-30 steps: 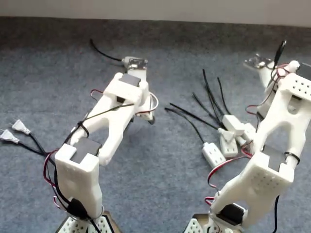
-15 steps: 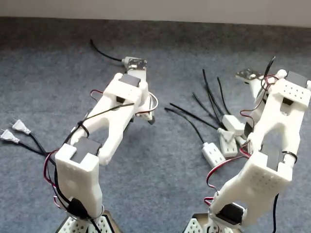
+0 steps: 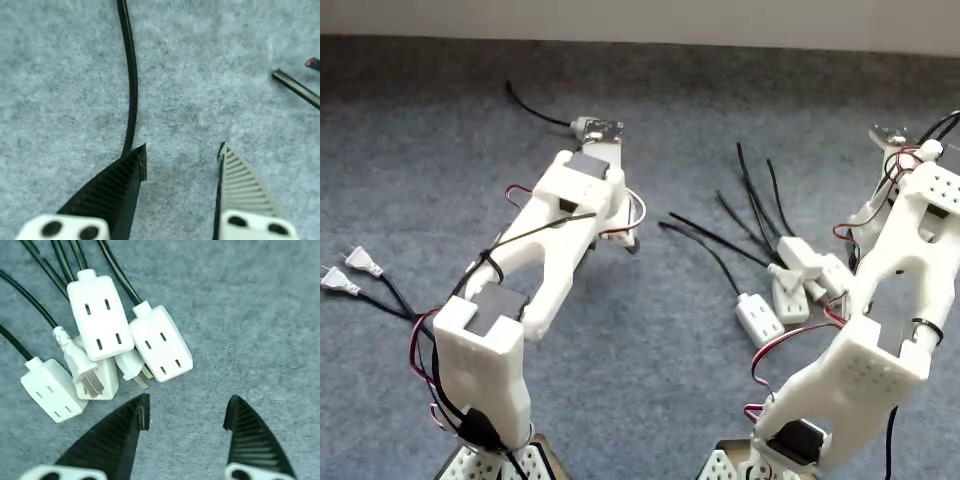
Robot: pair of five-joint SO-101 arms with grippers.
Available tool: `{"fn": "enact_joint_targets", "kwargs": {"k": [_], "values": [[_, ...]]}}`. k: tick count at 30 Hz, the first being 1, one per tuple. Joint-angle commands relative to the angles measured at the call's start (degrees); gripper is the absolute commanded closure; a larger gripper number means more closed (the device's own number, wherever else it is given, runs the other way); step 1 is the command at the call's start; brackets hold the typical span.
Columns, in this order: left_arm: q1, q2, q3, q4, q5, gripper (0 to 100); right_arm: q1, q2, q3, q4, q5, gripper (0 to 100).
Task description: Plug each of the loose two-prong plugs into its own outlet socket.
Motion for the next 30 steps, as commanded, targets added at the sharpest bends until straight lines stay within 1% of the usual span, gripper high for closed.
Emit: {"fn": "enact_joint_targets", "kwargs": {"k": [1, 3, 7, 13, 20, 23, 30], "values": [[-0.3, -3.1, -0.2, -0.7, 0.3, 77, 0.1, 1.2, -2.9, -0.4, -5.0, 75.3], [-0.3, -3.1, -0.2, -0.7, 0.3, 77, -0.3, 3.6, -2.9, -0.2, -4.7, 75.3], [-0.3, -3.1, -0.2, -0.7, 0.3, 77, -0.8, 8.0, -2.9, -0.1, -1.1, 75.3], [-0.3, -3.1, -0.2, -0.8, 0.3, 77, -2.9, 8.8, -3.3, -0.1, 5.4, 75.3], [-0.3, -3.1, -0.2, -0.8, 0.3, 77, -4.2, 9.5, -5.0, -0.7, 5.8, 75.3], [-0.3, -3.1, -0.2, -0.8, 0.3, 77, -4.8, 9.6, -4.8, -2.9, 5.8, 75.3], [-0.3, -3.1, -0.2, -0.9, 0.3, 77, -5.4, 20.0, -5.5, -7.7, 6.3, 75.3]]}}
